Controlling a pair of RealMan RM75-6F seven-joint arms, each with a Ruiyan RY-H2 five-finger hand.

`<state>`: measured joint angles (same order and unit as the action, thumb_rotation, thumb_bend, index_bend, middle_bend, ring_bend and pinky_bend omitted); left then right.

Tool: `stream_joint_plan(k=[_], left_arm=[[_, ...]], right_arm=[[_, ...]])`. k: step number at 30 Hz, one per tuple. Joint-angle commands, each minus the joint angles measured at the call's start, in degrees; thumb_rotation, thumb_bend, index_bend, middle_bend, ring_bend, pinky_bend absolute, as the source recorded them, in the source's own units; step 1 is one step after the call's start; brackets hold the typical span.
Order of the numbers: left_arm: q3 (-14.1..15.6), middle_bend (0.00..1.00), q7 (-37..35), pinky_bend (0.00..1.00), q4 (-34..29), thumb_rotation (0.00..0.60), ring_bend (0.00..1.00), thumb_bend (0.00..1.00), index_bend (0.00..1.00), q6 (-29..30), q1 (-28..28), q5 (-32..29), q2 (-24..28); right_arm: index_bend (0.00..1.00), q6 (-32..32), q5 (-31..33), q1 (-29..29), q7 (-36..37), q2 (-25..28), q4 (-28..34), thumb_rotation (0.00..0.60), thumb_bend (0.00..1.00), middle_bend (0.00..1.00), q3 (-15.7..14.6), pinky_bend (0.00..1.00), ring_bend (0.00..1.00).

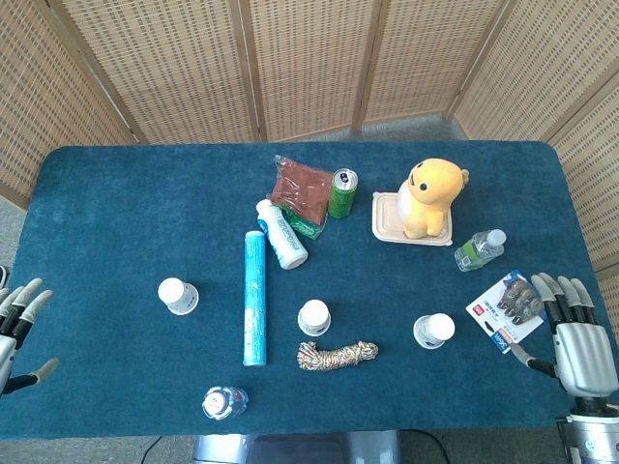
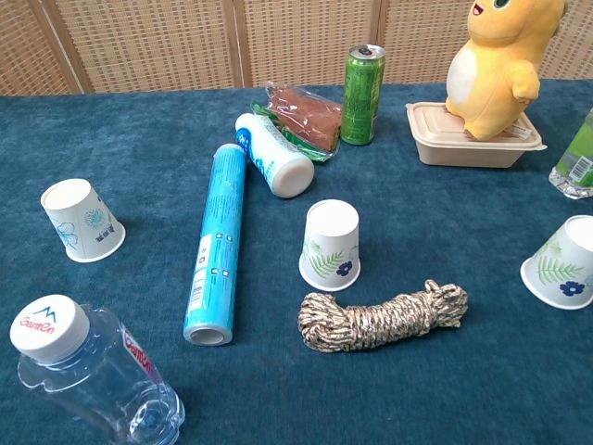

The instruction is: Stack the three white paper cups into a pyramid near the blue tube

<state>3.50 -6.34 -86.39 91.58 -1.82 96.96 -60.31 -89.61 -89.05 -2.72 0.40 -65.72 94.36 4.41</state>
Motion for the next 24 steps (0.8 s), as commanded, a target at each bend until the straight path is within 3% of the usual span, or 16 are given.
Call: stream_joint_plan(k=[1, 7, 11, 16, 24], left_arm=[[-0.1, 0.0, -0.5, 0.0, -0.2, 0.6, 0.0, 0.22, 0.0, 0.1, 0.0, -0.1, 0.3], [-0.3, 0.0, -1.3, 0.0, -0.5, 0.6, 0.0, 0.22, 0.0, 0.2, 0.1, -0.7, 0.7], [-0.5, 0.0, -2.0, 0.0, -0.6, 0.6, 0.0, 0.22, 0.0, 0.4, 0.2, -1.1, 0.9], [-0.7, 0.0, -2.8, 0.0, -0.3, 0.6, 0.0, 0.22, 0.0, 0.4, 0.3, -1.6, 1.1], [-1.1, 0.0, -3.4, 0.0, 0.0, 0.6, 0.0, 0.22, 0.0, 0.0, 0.2, -2.3, 1.3]], right_arm=[[0.0, 0.4, -0.8, -0.2, -0.1, 0.1, 0.6, 0.6, 0.11, 0.0, -0.4, 0.0, 0.0], [0.0, 4.3, -5.1, -2.8, 0.1, 0.6, 3.9, 0.6, 0.11, 0.0, -2.4, 0.0, 0.0], [0.0, 9.1, -6.5, -6.5, -2.5, 0.9, 7.4, 0.6, 0.11, 0.0, -1.9, 0.0, 0.0], [0.0, 15.8, -3.7, -11.2, -6.1, 0.3, 10.6, 0.6, 0.11, 0.0, 0.2, 0.0, 0.0], [0.0, 22.7, 1.8, -16.7, -9.0, -2.1, 10.6, 0.6, 0.11, 0.0, 3.0, 0.0, 0.0]])
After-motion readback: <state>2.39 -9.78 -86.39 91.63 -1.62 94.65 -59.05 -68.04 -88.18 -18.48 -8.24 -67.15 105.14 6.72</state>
